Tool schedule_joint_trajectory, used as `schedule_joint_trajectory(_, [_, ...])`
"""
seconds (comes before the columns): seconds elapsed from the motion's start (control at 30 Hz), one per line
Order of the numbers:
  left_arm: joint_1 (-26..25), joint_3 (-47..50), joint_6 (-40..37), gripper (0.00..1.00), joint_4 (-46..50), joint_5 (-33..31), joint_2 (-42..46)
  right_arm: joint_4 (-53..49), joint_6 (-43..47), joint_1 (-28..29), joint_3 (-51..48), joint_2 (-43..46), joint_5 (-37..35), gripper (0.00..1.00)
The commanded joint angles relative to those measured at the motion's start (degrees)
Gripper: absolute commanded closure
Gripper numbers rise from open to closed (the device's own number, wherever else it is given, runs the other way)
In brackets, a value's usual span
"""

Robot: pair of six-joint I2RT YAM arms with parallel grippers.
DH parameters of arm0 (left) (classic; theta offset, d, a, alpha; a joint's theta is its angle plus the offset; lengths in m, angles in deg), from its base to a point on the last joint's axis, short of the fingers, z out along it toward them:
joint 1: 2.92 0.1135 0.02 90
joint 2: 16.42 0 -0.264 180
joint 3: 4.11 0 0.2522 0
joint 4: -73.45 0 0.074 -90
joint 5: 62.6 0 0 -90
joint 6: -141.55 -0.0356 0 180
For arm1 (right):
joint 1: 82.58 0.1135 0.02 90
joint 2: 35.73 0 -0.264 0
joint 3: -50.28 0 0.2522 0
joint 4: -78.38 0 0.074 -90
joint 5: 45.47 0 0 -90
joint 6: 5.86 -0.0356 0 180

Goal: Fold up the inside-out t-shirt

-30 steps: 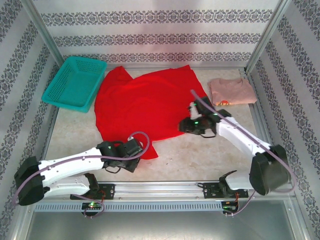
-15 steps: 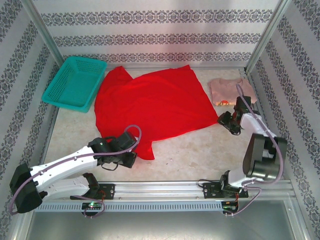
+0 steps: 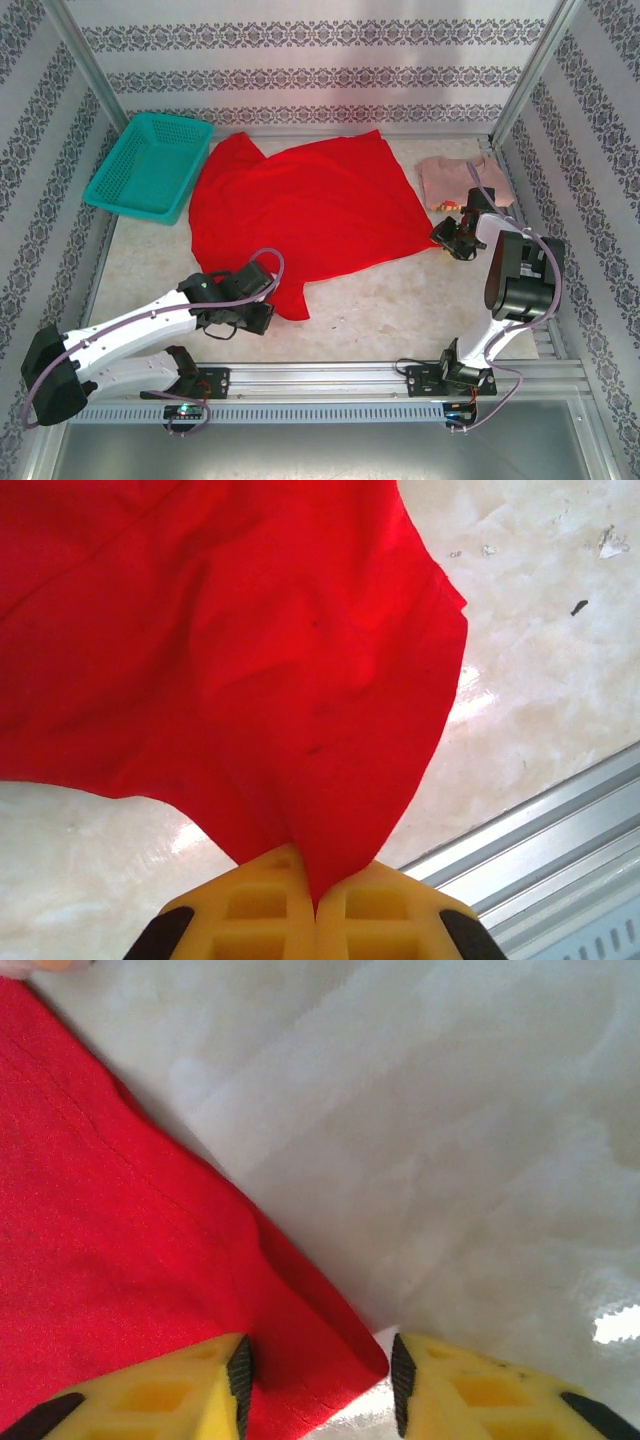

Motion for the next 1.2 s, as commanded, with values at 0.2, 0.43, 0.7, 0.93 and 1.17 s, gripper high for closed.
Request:
schedule_joint_trajectory(0.2, [1.2, -2.5, -1.3, 1.00, 3.1, 0.3, 1.0, 0.5, 0.5, 0.0, 0.0, 0.0, -0.7, 0.84])
schedule_joint_trajectory(0.43, [1.4, -4.2, 2.4, 1.00, 8.7, 6.3, 5.0, -2.1, 2.9, 0.0, -3.8, 5.8, -4.3, 0.94])
schedule_joint_trajectory(0.7, [1.4, -3.5, 6.1, 1.00, 15.6, 11.4, 10.1, -6.8, 3.9, -0.1, -9.9, 17.4, -8.2, 0.98])
schedule_joint_trajectory(0.93, [10.0, -8.9, -2.1, 1.00, 16.4, 12.7, 7.5, -7.6, 3.8, 1.7, -4.4, 15.3, -7.9, 0.98])
schedule_joint_trajectory(1.17, [21.4, -14.1, -11.4, 1.00, 13.2, 17.1, -0.2, -9.2, 4.0, 5.8, 7.2, 6.4, -8.4, 0.97])
